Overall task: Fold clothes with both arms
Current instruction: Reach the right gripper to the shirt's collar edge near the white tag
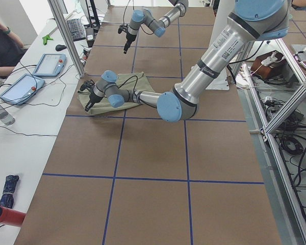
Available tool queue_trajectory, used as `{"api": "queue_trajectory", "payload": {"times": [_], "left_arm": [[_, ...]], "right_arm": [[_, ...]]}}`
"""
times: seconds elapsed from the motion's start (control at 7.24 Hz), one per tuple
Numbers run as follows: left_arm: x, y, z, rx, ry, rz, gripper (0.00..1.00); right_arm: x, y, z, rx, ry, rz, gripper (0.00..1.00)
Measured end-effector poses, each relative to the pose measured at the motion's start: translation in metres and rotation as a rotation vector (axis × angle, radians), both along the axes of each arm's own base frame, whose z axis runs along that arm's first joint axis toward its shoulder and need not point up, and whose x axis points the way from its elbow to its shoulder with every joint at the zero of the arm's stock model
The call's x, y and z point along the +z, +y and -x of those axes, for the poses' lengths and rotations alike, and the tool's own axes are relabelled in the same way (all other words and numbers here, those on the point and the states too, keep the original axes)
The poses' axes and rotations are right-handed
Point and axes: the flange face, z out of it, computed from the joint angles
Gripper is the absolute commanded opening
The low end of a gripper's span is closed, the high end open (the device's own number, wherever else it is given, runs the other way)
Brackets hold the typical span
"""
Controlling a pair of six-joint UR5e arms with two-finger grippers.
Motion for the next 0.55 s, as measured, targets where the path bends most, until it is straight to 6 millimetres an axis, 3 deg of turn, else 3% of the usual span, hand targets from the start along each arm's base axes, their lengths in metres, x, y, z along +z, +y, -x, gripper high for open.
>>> {"api": "queue_trajectory", "payload": {"times": [0.14, 0.28, 0.41, 0.55], "left_arm": [[-0.009, 0.004, 0.005, 0.021, 0.036, -0.016, 1.0], [-0.014, 0.015, 0.013, 0.062, 0.095, -0.018, 1.0], [-0.016, 0.029, 0.022, 0.094, 0.149, -0.014, 1.0], [-0.018, 0.041, 0.03, 0.108, 0.177, -0.017, 1.0]], "right_arm": [[-0.013, 0.005, 0.014, 0.022, -0.042, 0.012, 0.96], [-0.029, 0.009, 0.036, 0.051, -0.09, 0.028, 0.87], [-0.046, 0.011, 0.067, 0.083, -0.12, 0.042, 0.77], [-0.058, 0.017, 0.098, 0.104, -0.127, 0.05, 0.74]]}}
